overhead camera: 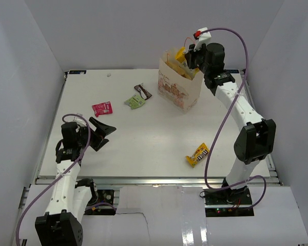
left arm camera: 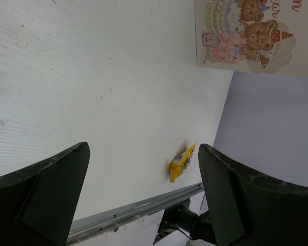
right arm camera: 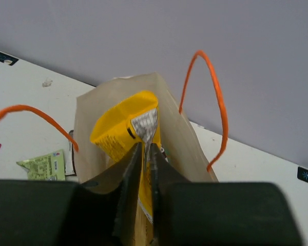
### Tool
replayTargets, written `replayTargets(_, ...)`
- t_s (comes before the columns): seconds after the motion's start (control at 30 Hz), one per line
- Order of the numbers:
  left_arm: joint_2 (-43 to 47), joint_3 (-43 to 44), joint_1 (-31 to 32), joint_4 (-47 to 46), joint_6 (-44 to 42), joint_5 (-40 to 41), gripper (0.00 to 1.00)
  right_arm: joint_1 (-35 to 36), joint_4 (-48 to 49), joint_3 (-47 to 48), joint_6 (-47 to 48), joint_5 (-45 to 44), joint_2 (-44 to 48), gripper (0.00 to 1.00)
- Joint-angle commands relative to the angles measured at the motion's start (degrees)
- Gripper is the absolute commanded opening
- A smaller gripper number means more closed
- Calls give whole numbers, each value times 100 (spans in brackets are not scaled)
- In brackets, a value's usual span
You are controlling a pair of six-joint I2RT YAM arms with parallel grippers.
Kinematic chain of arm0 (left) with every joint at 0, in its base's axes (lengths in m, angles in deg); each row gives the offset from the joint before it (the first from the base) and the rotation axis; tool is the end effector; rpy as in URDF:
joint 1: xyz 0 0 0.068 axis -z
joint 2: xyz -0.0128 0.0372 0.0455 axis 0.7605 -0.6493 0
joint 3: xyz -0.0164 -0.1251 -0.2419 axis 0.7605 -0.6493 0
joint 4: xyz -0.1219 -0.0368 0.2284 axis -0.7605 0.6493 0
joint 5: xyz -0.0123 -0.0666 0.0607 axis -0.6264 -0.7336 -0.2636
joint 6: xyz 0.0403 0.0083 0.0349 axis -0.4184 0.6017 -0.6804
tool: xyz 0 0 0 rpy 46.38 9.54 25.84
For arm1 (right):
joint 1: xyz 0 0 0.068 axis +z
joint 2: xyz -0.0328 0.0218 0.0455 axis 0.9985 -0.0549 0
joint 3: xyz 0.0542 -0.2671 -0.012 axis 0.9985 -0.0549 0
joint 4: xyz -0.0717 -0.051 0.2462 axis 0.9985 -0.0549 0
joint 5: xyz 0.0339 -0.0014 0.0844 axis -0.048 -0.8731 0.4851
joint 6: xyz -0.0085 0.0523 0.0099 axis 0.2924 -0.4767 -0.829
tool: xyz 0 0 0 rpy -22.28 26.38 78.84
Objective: Place the snacks into the paper bag
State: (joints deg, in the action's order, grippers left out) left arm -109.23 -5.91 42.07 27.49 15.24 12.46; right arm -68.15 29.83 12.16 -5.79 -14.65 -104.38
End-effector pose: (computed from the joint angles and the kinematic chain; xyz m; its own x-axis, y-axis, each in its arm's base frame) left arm 0.1625 0.0019 0.2300 -0.6320 -0.7269 -0.2688 -0.2505 0.5198 -0.8168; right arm 0.4079 0.1407 0.4146 -0.0115 -0.0366 -0.9993 -0.3849 0.9225 -0.0293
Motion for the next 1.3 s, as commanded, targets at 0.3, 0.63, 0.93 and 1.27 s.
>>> replayTargets(0.3,-2419,1494,1692,-872,370,1967,91,-463,-233,-414,42,618,1028,60)
replayTargets(0.63,-5881,4507,2229,454,-68,3680,84,-2168,-3153,-1702,2629,4725,1933,79)
replayTargets(0.93,-7754,6407,2247,666,-342,3743,79,-2406,-4201,-3418,4109,4979,2760,77)
replayTargets(1.27,-8345,6971,2247,886,-280,3585,40,-2389,-4596,-3296,4549,5550,2426,73)
